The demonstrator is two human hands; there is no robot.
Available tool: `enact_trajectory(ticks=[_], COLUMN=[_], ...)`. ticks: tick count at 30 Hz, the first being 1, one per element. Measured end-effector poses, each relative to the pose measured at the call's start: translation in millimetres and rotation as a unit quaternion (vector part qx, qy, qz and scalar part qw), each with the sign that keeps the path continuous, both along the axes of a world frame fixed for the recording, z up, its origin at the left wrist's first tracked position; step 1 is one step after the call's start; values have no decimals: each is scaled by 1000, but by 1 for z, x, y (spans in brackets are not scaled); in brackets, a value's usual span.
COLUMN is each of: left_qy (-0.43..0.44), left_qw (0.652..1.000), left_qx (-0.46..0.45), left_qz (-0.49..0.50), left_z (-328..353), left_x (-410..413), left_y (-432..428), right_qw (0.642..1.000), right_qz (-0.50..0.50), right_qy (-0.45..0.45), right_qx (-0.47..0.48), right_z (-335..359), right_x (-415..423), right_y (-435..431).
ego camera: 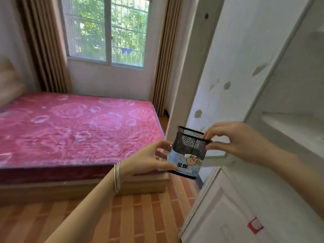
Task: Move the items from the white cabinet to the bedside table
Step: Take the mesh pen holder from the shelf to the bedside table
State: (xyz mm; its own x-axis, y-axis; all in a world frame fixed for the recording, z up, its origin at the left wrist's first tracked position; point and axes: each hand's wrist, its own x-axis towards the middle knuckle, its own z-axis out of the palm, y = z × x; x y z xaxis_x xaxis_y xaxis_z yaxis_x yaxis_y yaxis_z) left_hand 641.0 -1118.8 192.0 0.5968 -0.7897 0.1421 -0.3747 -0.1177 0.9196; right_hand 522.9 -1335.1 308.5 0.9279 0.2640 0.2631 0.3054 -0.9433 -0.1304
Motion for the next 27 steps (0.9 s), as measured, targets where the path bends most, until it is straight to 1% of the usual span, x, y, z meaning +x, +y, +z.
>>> enact_trajectory(ticks=[4,7,10,13,18,21,24,27], left_qy=[7,12,21,36,41,45,21,3], left_qw=[997,988,975,964,941,930,925,911], left_qx=[34,56,64,70,98,100,133,161], left_qz=[75,146,210,255,320,351,356,378], left_z=[-17,-32,-47,-57,-70,-75,-78,-81], left_x=[5,5,1,-6,-16,-23,-30,-40], left_y=[80,146,215,280,397,465,526,580], right_qw=[995,983,967,952,935,927,918,908], right_qz=[86,149,182,215,264,295,327,356], right_qy=[32,69,124,153,191,190,180,179], right_qx=[35,86,127,154,142,137,131,130], right_z=[-19,-33,-50,-66,-83,-90,-96,-99], right_x=[47,77,107,130,157,166,171,175], right_y=[64,122,186,251,372,445,514,573])
